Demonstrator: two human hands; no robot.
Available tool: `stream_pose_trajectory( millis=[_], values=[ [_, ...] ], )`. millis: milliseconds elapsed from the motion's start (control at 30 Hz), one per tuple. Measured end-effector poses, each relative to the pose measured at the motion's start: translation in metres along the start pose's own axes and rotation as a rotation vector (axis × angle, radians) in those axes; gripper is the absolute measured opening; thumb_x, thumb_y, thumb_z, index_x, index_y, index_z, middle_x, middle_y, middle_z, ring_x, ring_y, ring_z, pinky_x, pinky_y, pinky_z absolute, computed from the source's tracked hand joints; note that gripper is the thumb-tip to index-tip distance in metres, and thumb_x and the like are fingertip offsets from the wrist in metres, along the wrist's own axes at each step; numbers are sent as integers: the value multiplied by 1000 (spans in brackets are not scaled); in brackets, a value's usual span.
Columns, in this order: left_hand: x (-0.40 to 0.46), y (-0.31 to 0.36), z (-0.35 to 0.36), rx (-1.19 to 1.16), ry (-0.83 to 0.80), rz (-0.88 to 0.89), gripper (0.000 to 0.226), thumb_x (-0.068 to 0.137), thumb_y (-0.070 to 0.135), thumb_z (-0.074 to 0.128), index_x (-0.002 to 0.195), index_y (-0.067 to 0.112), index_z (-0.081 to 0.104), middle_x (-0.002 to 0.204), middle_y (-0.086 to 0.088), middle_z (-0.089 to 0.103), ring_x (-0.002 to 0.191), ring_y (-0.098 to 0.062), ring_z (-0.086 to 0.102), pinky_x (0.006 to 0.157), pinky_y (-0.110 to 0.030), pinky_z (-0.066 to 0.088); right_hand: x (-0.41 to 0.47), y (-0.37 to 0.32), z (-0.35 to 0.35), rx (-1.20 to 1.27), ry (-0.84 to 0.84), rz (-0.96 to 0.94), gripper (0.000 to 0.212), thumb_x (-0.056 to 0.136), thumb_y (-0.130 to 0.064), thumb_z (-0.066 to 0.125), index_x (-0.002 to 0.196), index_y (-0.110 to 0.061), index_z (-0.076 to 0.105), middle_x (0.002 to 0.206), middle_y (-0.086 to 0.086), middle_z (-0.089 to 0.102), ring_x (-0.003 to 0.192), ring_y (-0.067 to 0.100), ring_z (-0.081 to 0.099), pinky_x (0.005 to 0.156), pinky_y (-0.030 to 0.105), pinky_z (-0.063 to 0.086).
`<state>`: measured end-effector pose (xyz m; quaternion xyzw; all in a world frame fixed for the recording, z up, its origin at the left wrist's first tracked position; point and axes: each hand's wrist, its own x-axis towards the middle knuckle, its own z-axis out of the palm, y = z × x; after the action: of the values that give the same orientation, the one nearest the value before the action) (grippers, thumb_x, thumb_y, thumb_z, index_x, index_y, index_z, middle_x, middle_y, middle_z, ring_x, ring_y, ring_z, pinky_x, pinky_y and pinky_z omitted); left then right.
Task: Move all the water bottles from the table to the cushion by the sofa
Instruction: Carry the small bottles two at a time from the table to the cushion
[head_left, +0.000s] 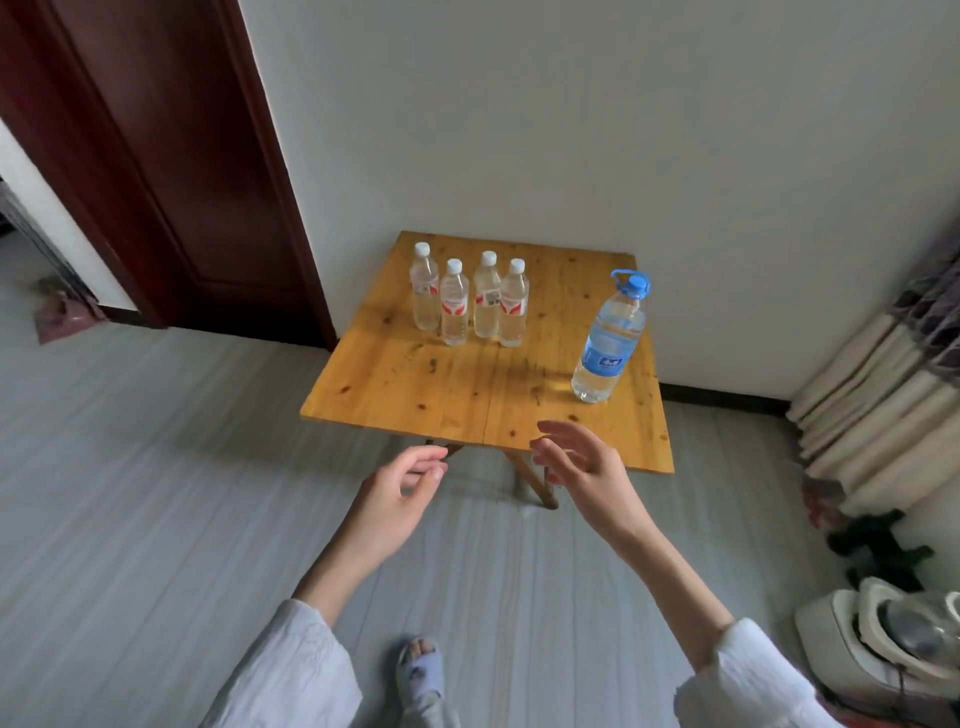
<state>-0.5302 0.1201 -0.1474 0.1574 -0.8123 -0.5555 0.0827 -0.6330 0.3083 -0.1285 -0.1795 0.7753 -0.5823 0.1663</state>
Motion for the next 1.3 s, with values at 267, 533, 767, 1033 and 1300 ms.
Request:
stream_pose_trajectory(
  millis=[267,533,767,1033,1300],
  values=[
    [187,-34,-50,-5,-71,-9,19,91,20,49,101,35,54,105,4,63,99,-9,60,80,-23,48,177,2,21,-61,89,35,29,88,-28,54,115,-18,56,108,6,66,99,18,64,82,37,56],
    [318,-39,-71,44,-88,-3,25,90,19,51,115,18,55,107,3,61,100,-9,57,78,-13,42,295,2,27,-60,135,67,22,88,-30,55,109,-29,56,110,1,66,99,12,63,86,37,54],
    [410,-65,-54,86,-83,-60,41,89,20,52,129,20,43,128,5,49,108,-8,49,79,-12,37,381,36,16,-95,171,157,28,87,-24,57,114,-18,57,109,1,64,99,17,62,85,39,54],
    [515,-84,-32,159,-34,-113,54,87,19,56,136,22,34,145,-1,37,131,-15,36,109,-40,33,487,83,-9,-320,225,161,46,82,-19,64,124,-11,49,123,11,55,105,24,56,87,41,50],
    [556,-102,-24,111,-94,-199,42,81,14,64,121,18,51,121,4,55,118,-13,47,101,-27,34,538,118,-17,-418,74,88,50,77,-22,69,123,-11,53,127,9,53,118,25,49,96,28,36]
  ],
)
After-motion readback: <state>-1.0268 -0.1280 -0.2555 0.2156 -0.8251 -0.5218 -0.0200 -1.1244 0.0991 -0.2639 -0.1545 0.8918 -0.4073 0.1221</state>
